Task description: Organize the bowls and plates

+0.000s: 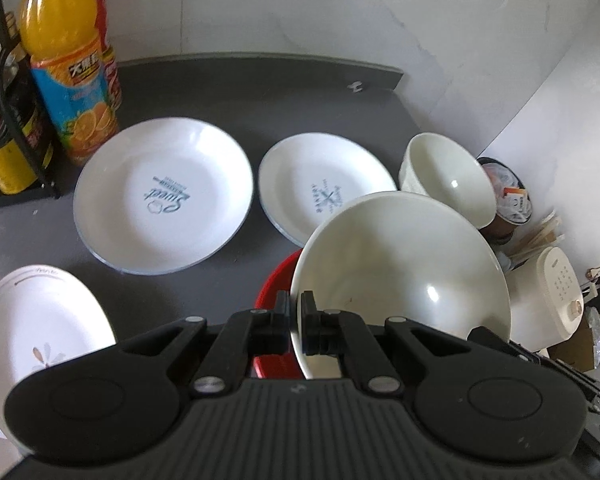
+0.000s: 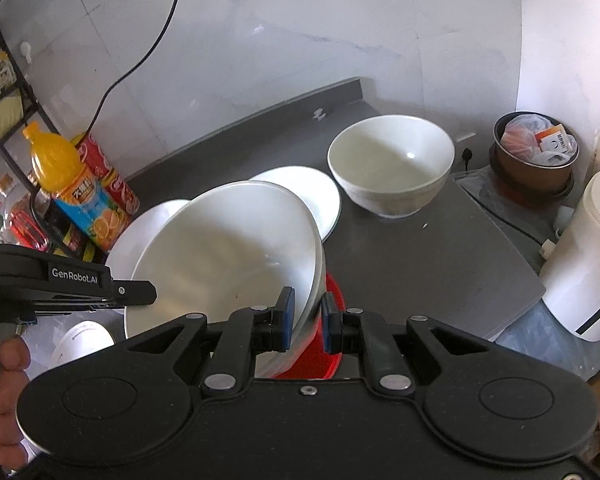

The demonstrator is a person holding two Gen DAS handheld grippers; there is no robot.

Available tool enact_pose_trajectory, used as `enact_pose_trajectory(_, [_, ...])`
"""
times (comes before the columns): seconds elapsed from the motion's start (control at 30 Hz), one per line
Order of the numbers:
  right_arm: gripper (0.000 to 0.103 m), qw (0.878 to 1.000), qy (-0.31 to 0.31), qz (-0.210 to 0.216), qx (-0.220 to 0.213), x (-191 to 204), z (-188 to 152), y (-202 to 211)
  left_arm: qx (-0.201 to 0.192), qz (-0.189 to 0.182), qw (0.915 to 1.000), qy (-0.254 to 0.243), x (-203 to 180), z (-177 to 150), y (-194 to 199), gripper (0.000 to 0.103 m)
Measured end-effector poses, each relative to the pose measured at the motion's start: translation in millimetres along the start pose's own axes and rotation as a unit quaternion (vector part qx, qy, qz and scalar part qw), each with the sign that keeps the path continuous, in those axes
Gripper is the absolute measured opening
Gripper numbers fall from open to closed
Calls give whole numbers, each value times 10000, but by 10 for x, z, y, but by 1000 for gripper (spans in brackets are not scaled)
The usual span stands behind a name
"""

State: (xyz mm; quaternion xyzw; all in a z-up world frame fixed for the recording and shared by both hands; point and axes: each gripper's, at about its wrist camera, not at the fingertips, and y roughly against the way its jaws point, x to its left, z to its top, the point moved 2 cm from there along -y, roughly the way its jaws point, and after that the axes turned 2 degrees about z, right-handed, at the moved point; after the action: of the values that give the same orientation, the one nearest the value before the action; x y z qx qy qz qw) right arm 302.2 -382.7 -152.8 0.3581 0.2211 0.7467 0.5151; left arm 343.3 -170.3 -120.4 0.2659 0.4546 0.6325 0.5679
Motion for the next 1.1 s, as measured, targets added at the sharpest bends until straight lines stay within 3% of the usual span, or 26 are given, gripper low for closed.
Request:
enact_pose_trajectory(0.7, [14,9982,90,-94,586,15,-141,-276,427,251,9988,53,153,-135,-324,3])
enact_pose_trajectory(1.1, [13,9968,283,-258,697,45,-192,-397,344,313,9989,-51,188,-81,-373,4])
